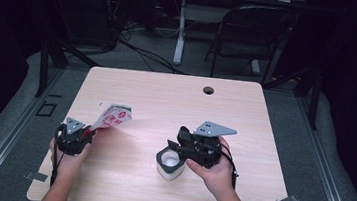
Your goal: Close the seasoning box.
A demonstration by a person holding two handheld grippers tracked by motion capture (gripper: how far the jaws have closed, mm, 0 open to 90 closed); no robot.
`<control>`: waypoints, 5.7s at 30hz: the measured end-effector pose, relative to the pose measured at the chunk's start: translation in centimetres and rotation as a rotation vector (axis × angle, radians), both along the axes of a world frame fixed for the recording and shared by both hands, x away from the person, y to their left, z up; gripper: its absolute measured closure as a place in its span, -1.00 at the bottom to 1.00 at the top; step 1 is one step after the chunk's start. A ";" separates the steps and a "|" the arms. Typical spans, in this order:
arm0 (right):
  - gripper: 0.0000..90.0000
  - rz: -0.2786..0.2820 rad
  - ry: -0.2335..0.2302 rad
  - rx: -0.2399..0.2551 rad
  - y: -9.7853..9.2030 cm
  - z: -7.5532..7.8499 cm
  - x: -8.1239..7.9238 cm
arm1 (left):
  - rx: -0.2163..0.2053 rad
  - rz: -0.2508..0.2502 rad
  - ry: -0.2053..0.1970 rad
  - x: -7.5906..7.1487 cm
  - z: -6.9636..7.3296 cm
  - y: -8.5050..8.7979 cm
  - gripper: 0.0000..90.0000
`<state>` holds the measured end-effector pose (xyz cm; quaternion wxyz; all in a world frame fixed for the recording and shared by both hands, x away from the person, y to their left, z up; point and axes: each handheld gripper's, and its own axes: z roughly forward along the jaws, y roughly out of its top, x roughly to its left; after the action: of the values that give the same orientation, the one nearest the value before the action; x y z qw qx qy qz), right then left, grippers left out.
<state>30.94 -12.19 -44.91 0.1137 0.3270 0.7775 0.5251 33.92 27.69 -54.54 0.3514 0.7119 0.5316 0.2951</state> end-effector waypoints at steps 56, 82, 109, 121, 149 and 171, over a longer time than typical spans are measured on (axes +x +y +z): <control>0.05 -0.055 0.001 -0.025 -1.9 0.2 0.8 | 0.103 -0.204 0.035 -5.1 1.9 -2.4 -0.27; 0.50 -0.087 0.022 -0.020 -4.6 0.6 1.4 | -0.067 -0.257 0.060 -4.8 1.2 -2.7 -0.18; 0.62 -0.152 0.163 -0.158 -7.9 0.9 2.8 | -0.054 -0.277 0.068 -4.8 1.1 -3.2 -0.16; 0.78 -0.150 0.173 -0.204 -6.9 -0.3 3.3 | -0.054 -0.276 0.063 -4.8 1.1 -3.1 -0.16; 0.96 -0.076 0.165 -0.212 -4.7 -0.5 2.6 | -0.048 -0.281 0.057 -4.8 1.1 -3.2 -0.16; 0.95 0.004 0.168 -0.220 -2.4 -1.0 1.8 | -0.040 -0.287 0.064 -4.8 1.1 -3.3 -0.15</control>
<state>32.75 -14.57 -45.91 0.0822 0.3538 0.8378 0.4076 29.08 24.36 -53.47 0.3866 0.7826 0.4412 0.2083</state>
